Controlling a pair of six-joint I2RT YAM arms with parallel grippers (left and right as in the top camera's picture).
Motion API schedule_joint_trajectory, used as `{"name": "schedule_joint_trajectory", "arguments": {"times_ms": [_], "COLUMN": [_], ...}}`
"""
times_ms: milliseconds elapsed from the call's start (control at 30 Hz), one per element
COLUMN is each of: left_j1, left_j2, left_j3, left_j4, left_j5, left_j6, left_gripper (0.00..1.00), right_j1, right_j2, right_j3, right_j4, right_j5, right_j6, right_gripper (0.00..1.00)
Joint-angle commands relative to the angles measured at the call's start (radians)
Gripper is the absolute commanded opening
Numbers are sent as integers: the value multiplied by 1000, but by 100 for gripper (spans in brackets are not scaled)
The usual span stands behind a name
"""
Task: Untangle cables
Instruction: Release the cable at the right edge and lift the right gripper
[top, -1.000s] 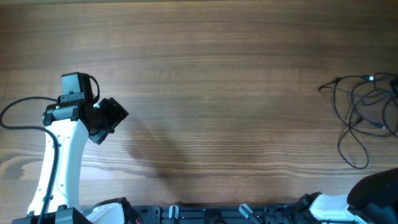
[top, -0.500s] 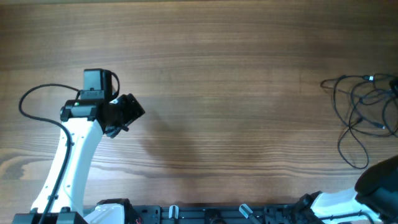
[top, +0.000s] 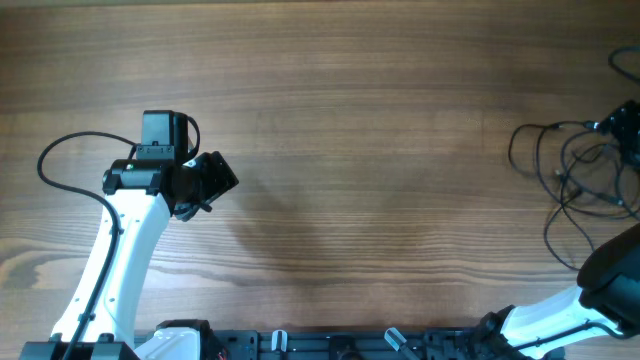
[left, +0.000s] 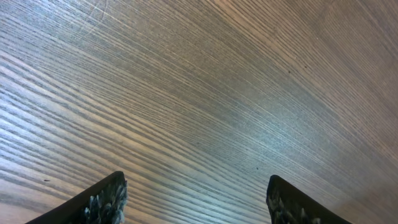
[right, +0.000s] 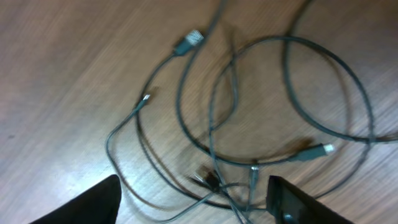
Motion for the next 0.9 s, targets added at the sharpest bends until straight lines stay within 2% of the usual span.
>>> {"name": "schedule_joint_trajectory", "arguments": {"times_ms": [0, 200, 333, 500, 633, 767, 867], "left_j1": [-4, -5, -6, -67, -138, -201, -223], "left_j2": [2, 2, 2, 2, 3, 6, 6], "left_j3": [0, 0, 0, 0, 0, 0, 0], "left_j4": [2, 3, 14, 117, 178, 164, 109], "left_j5": [-3, -2, -2, -3, -31, -182, -267], "left_j6": [-2, -2, -1, 121, 203, 208, 208], "left_gripper": [74, 75, 75, 76, 81, 84, 81], "right_j1": [10, 73, 167, 389, 544, 676, 738], "right_j2": [13, 13, 13, 13, 13, 13, 13], "right_j3": [25, 25, 25, 25, 25, 25, 25], "right_j4": [2, -29, -55, -77, -85, -108, -159], "right_j5": [-144, -146, -174, -171, -90, -32, 17], "right_j6": [-5, -16, -91, -224, -245, -294, -309], "right_gripper": [79, 79, 79, 78, 87, 95, 98]}}
